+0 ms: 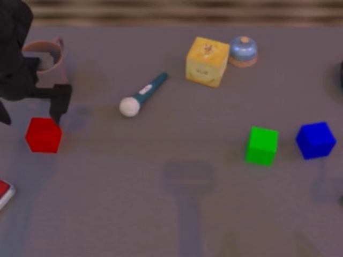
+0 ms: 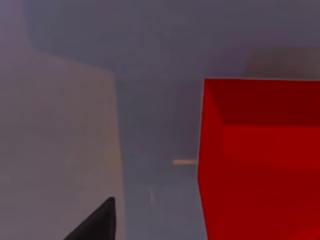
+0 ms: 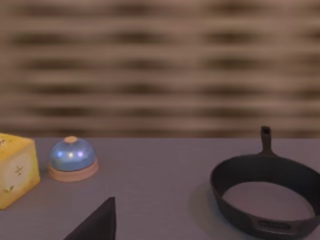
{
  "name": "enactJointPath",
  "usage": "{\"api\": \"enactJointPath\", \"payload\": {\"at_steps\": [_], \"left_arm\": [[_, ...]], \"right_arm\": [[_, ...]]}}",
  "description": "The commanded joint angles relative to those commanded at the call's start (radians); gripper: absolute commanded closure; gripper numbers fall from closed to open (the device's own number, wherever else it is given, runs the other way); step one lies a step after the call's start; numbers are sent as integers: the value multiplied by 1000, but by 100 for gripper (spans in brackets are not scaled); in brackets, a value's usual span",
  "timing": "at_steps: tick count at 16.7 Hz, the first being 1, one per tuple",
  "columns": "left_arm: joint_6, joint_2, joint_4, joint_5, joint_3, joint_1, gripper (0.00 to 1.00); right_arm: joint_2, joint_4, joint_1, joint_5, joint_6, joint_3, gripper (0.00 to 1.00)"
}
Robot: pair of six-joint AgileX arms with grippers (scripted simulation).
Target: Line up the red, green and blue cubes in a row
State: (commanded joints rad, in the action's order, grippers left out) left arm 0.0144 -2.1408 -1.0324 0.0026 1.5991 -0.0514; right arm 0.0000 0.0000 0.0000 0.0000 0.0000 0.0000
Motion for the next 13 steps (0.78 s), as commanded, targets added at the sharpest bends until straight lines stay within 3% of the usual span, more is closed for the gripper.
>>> {"api": "enactJointPath", "payload": {"at_steps": [5, 10, 13], "left_arm": [[0, -85, 203, 1, -108, -1, 0], [0, -99, 225, 1, -123, -1, 0], [0, -99, 225, 1, -123, -1, 23]], "right_arm": [[0, 0, 0, 0, 0, 0, 0], [0, 0, 0, 0, 0, 0, 0], [0, 0, 0, 0, 0, 0, 0]]}}
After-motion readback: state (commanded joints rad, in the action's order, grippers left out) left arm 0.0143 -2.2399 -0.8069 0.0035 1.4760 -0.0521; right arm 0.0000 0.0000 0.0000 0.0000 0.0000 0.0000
